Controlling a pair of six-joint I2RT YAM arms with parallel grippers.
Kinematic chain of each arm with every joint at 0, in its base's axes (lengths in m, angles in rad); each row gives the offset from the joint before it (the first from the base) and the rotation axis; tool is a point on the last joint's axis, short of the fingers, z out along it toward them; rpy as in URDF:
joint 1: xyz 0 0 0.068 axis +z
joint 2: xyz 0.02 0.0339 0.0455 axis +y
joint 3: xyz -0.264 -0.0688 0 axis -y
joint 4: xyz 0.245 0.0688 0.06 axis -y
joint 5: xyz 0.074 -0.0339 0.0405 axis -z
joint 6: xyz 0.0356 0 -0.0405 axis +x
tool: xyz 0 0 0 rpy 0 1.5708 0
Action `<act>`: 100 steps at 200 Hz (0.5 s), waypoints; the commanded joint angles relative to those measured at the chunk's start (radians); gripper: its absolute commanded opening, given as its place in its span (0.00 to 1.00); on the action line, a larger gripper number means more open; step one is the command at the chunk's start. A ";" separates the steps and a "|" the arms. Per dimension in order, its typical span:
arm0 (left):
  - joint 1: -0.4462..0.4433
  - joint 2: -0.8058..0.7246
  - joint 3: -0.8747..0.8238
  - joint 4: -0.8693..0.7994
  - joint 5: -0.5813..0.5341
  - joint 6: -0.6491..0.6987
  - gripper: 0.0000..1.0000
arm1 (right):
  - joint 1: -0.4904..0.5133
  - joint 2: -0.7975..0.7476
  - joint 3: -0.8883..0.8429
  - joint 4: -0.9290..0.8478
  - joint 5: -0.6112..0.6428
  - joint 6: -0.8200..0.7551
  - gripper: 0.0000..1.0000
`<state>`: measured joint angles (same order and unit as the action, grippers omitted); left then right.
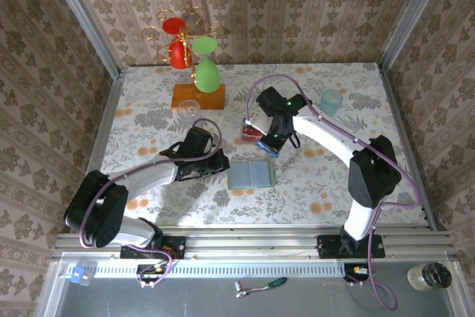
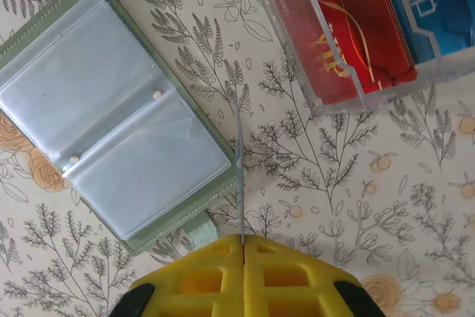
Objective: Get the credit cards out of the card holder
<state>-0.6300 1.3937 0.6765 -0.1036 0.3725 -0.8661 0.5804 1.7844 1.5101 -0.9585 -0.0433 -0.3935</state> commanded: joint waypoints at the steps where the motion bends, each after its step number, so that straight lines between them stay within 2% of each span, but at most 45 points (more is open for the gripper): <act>1: 0.012 -0.022 -0.014 -0.021 -0.010 0.022 0.00 | 0.003 0.040 0.075 -0.093 0.033 -0.109 0.00; 100: 0.040 -0.035 -0.036 -0.025 0.002 0.030 0.00 | -0.050 0.232 0.402 -0.199 0.028 -0.240 0.00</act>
<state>-0.6033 1.3918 0.6624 -0.1066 0.3698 -0.8593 0.5510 1.9614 1.8256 -1.0874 -0.0288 -0.5751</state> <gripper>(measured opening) 0.050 0.044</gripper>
